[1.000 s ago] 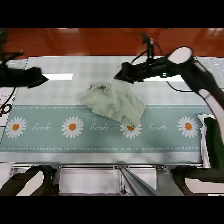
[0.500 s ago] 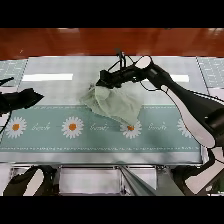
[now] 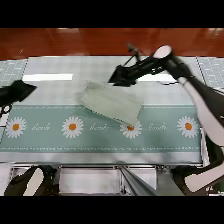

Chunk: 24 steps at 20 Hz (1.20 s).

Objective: Fold the shirts.

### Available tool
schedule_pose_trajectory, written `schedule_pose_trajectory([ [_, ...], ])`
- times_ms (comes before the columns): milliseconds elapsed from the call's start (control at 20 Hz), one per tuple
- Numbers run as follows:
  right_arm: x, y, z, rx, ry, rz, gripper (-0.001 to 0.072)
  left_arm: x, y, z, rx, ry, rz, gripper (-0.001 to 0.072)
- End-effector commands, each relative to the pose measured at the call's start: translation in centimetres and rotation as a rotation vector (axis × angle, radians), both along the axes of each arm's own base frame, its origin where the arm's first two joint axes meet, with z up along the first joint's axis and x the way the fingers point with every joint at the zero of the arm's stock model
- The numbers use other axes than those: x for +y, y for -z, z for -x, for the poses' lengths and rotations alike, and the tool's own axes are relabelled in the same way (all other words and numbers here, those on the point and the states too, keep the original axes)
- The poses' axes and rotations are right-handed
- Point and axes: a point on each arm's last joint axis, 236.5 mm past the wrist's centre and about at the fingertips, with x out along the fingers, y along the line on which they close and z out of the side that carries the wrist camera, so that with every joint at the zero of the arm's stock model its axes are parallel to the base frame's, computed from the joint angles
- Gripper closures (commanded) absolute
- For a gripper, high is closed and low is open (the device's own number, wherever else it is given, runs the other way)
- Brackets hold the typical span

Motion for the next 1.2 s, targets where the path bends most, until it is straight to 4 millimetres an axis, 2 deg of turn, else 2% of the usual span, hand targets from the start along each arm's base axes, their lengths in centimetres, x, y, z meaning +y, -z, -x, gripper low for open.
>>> schedule_pose_trajectory([
  [0, -15.6, -1.3, 3.4, 0.011, 0.019, 0.397, 0.0305, -0.1, -4.4, 0.1, -0.074, 0.029, 0.029, 0.069],
  [50, -20.7, -1.7, 4.0, -0.019, 0.113, 0.538, 0.0305, -0.9, -4.0, 0.8, -0.052, 0.067, 0.033, 0.0691],
  [150, -28.5, -1.6, 6.0, -0.046, 0.358, 0.69, 0.0303, -2.9, -2.4, 2.1, 0.006, 0.137, 0.057, 0.069],
  [200, -30.7, -0.6, 7.2, -0.053, 0.487, 0.692, 0.03, -3.9, -1.3, 2.6, 0.027, 0.17, 0.063, 0.069],
  [250, -31.7, 1.1, 8.4, -0.061, 0.564, 0.678, 0.0294, -4.9, -0.1, 3.1, 0.056, 0.195, 0.077, 0.069],
  [300, -31.8, 3.5, 10.0, -0.036, 0.618, 0.648, 0.0293, -5.9, 1.4, 3.7, 0.089, 0.22, 0.093, 0.0691],
  [350, -30.9, 5.8, 11.4, 0.017, 0.644, 0.593, 0.0293, -6.9, 2.7, 4.2, 0.116, 0.24, 0.104, 0.069],
  [450, -27.1, 9.6, 13.0, 0.11, 0.641, 0.429, 0.0293, -8.8, 5.3, 4.9, 0.156, 0.268, 0.118, 0.069],
  [500, -24.8, 10.7, 12.9, 0.144, 0.65, 0.33, 0.0293, -9.6, 6.4, 5.2, 0.168, 0.279, 0.118, 0.0691],
  [600, -21.5, 12.2, 12.0, 0.21, 0.66, 0.207, 0.0293, -10.9, 7.9, 5.5, 0.177, 0.297, 0.111, 0.069],
  [750, -16.9, 14.1, 10.7, 0.296, 0.614, 0.104, 0.0293, -12.2, 8.8, 5.9, 0.19, 0.328, 0.106, 0.069],
  [950, -11.6, 16.0, 9.9, 0.356, 0.497, 0.074, 0.0293, -12.1, 8.8, 5.8, 0.189, 0.324, 0.106, 0.069],
  [1150, -7.5, 15.0, 8.3, 0.321, 0.386, 0.063, 0.0295, -12.0, 8.8, 5.7, 0.187, 0.321, 0.105, 0.069],
])
